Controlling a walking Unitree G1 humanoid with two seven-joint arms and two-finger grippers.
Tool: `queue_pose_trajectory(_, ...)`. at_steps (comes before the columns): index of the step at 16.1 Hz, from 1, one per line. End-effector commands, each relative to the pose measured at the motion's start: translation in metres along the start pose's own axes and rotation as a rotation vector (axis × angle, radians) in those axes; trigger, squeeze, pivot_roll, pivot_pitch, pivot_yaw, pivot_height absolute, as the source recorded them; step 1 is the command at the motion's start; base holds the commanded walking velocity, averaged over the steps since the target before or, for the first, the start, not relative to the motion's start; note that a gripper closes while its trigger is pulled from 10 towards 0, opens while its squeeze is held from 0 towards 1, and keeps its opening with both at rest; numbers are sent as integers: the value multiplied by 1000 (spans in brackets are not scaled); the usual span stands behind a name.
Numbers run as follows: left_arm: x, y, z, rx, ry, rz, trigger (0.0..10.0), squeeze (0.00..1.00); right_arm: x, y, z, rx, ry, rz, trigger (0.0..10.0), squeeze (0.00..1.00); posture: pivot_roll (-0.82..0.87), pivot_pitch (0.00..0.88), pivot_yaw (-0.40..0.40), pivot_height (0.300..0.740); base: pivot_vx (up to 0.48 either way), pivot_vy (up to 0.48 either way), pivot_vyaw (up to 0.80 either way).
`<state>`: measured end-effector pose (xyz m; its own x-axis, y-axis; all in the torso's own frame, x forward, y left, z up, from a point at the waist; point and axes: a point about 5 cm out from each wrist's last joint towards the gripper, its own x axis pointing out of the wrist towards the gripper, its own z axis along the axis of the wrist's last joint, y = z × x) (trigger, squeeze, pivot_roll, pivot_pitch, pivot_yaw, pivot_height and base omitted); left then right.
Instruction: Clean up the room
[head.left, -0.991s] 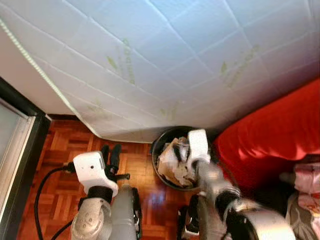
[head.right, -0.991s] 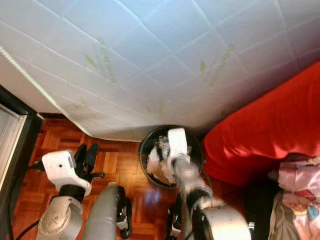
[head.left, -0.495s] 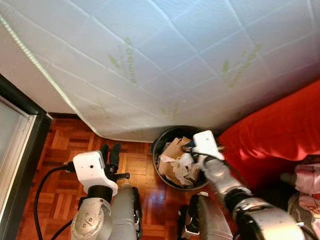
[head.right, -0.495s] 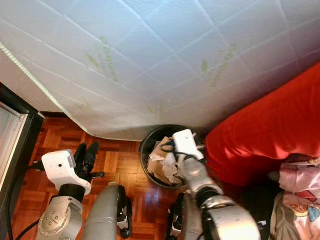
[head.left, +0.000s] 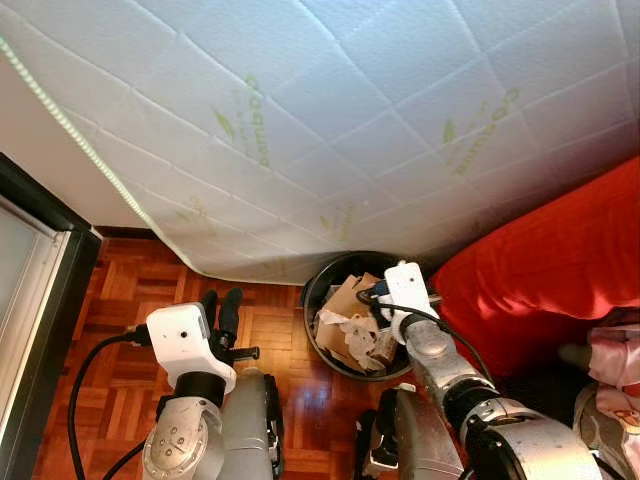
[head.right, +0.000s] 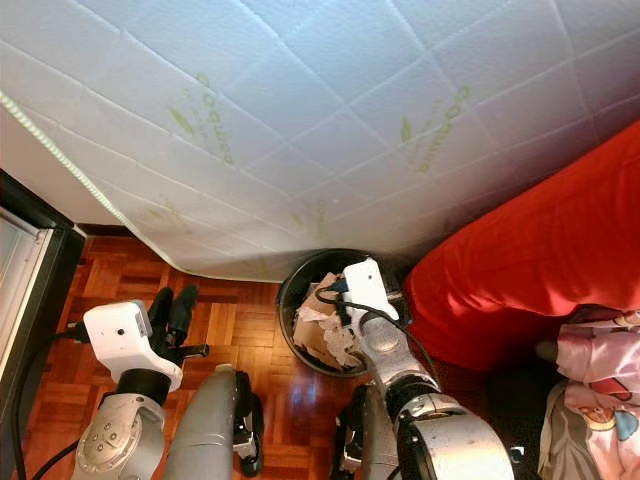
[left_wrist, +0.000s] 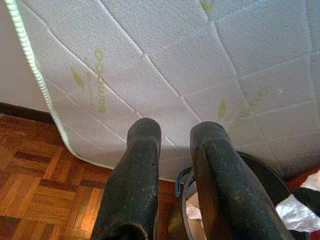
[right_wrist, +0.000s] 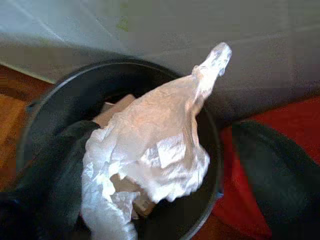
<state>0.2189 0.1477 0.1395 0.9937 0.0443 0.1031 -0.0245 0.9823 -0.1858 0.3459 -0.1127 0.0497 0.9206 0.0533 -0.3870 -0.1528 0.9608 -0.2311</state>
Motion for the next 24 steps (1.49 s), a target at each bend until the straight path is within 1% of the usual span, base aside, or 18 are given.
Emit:
queue_pose_trajectory(1,-4,0,-1,11,19,2,10000,0,-4,3,-19,11,71,12,10000,1000,246,385,-53,657,0,0,0)
queue_pose_trajectory(2,-4,0,-2,10,20,2,10000,0,-6,6,-30,43,146,37,10000,1000,246,385,-53,657,0,0,0)
queue_pose_trajectory(3,-4,-1,-2,9,20,0,10000,0,-8,8,-35,53,185,45,10000,1000,246,385,-53,657,0,0,0)
queue_pose_trajectory(4,-4,-1,-1,8,20,-3,10000,0,-9,7,-40,27,211,40,10000,1000,248,386,-51,657,0,0,0)
queue_pose_trajectory(6,-4,-1,-1,8,21,-6,10000,0,-10,5,-44,29,233,29,10000,1000,250,388,-50,657,0,0,0)
queue_pose_trajectory(8,-5,-1,-1,9,22,-7,10000,0,-11,7,-49,4,269,52,10000,1000,250,388,-50,657,0,0,0)
queue_pose_trajectory(11,-5,-2,-1,8,26,-14,10000,0,-17,16,-62,-86,352,145,10000,1000,249,394,-46,657,0,0,0)
queue_pose_trajectory(12,-6,-2,-1,7,27,-16,10000,0,-19,18,-66,-100,377,167,10000,1000,249,395,-47,657,0,0,0)
queue_pose_trajectory(13,-6,-2,-1,7,29,-17,10000,0,-20,19,-68,-128,389,183,10000,1000,249,395,-47,657,0,0,0)
queue_pose_trajectory(15,-6,-3,-1,7,30,-19,10000,0,-21,24,-70,-149,408,227,10000,1000,249,396,-45,657,0,0,0)
queue_pose_trajectory(17,-7,-3,-1,7,34,-22,10000,0,-23,32,-69,-214,421,304,10000,1000,251,401,-43,657,0,0,0)
queue_pose_trajectory(18,-7,-3,-1,7,37,-23,10000,0,-23,37,-68,-225,422,337,10000,1000,251,400,-43,657,0,0,0)
queue_pose_trajectory(19,-7,-3,-1,7,38,-23,10000,0,-21,37,-64,-219,398,323,10000,1000,251,400,-43,657,0,0,0)
queue_pose_trajectory(20,-7,-3,-1,8,35,-22,10000,0,-9,41,-21,-102,135,271,10000,1000,253,399,-44,657,0,0,0)
queue_pose_trajectory(21,-7,-3,0,9,33,-20,10000,0,-4,39,0,-34,11,241,10000,1000,257,402,-43,657,0,0,0)
queue_pose_trajectory(22,-7,-2,0,10,30,-17,10000,0,-2,35,10,-18,-39,201,10000,0,250,399,-45,657,0,0,0)
queue_pose_trajectory(23,-7,-2,1,10,29,-17,10000,0,-4,33,-6,-91,47,199,10000,0,251,395,-44,657,0,0,0)
queue_pose_trajectory(24,-7,-3,1,11,28,-18,10000,0,-8,29,-26,-217,147,188,10000,0,253,394,-44,657,0,0,0)
